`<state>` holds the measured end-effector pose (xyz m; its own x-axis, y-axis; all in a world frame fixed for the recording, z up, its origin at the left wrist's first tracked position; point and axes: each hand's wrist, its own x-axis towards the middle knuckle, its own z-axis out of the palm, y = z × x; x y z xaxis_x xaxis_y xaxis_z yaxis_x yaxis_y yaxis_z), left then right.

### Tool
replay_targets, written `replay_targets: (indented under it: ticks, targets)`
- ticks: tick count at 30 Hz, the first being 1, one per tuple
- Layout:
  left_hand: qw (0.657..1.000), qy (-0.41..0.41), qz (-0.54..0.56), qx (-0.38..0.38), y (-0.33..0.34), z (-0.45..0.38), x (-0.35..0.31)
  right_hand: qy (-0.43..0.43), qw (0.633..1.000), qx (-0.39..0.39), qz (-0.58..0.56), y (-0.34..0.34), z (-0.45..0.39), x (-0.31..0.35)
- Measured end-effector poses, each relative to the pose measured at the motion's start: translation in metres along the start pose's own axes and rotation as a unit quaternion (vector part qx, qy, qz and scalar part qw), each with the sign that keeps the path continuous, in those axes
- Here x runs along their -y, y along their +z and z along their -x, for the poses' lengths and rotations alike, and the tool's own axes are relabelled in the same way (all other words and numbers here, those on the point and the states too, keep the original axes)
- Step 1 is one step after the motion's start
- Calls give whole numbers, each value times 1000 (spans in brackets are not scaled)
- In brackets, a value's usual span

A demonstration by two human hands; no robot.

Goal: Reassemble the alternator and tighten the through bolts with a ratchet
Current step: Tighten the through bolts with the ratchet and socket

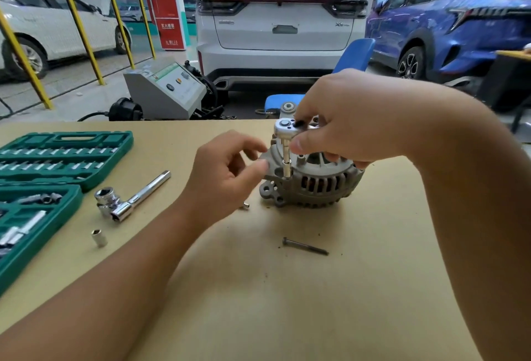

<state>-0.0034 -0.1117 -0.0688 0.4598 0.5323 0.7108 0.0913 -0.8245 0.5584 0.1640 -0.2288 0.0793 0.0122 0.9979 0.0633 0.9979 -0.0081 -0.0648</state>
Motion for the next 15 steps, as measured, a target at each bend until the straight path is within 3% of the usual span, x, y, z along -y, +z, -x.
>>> replay_targets:
  ticks: [4, 7, 11, 15]
  targets:
    - [996, 64, 47, -40, 13, -6, -27, -30, 999, 13, 35, 0, 4, 6]
    - [993, 27, 109, -23, 15, -7, -33, -27, 999, 26, -3, 1, 5, 8]
    - [993, 8, 119, 24, 16, -6, -34, -45, 993, -37, 104, 4, 3, 13]
    - [993, -2, 111, 30, 19, -5, -34, -22, 989, -114, 91, 3, 0, 12]
